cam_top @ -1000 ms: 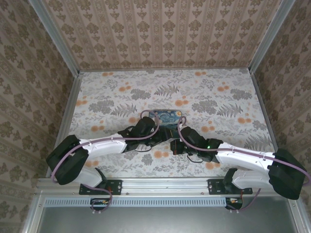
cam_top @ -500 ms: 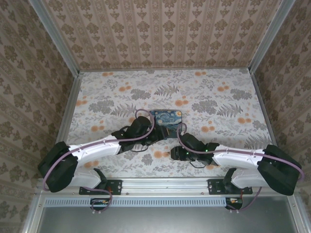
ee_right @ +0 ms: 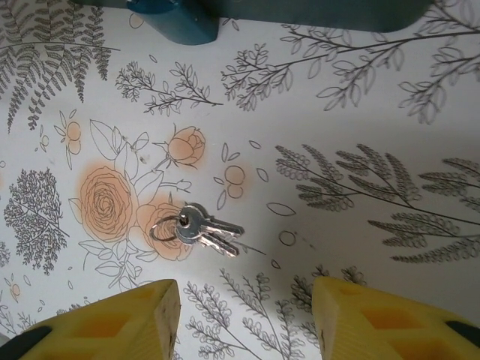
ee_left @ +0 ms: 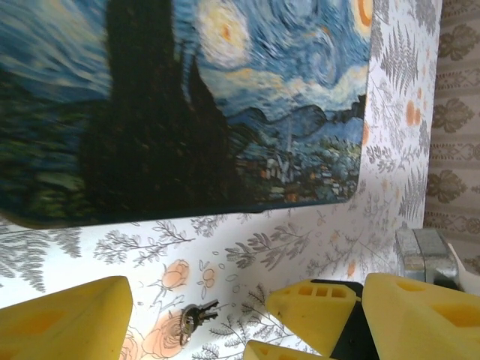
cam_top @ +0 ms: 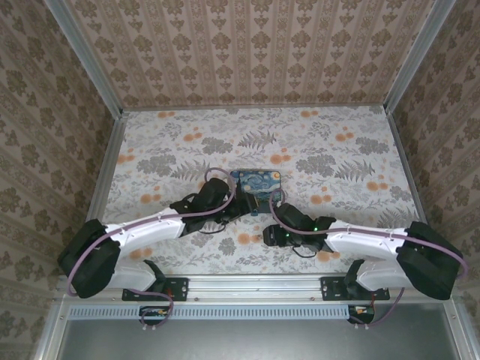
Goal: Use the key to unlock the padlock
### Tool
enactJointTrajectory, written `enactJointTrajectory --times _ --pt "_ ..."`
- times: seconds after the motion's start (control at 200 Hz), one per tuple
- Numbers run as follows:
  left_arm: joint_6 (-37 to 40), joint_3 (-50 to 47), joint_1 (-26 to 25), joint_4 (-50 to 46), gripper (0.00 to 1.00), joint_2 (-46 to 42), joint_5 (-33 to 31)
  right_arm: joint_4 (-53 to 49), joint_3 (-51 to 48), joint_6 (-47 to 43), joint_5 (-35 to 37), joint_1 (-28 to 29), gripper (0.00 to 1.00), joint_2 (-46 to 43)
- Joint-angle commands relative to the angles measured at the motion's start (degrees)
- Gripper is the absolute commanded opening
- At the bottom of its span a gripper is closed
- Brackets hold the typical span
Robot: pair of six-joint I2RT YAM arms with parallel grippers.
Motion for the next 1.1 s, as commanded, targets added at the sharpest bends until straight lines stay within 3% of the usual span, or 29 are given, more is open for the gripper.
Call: enactJointTrajectory --times 0.0,0.28,0.52,0.8,1.095 --pt "1.6 -2.0 1.8 -2.8 0.84 -3.4 -0.7 1.1 2.1 -0.2 -1.2 1.0 0.51 2.6" --pt "2.0 -5.4 6.6 -5.2 0.86 -9.9 -0.4 4.3 7.1 -0.1 -1.8 4.0 0.50 12.4" --pt "2.0 -7.5 7.8 -4.9 0.86 -11.5 0.6 1.6 14.0 -3.1 0.6 4.5 0.50 18.6" --pt "2.1 -9.1 8.7 -3.2 0.87 -11.3 1.5 0.3 16.1 -2.8 0.8 5.8 0.49 20.6" --pt "1.7 -10.1 9.8 -2.4 0.87 -11.9 1.8 -4.4 20.1 -0.4 6.2 8.8 0.50 24.9"
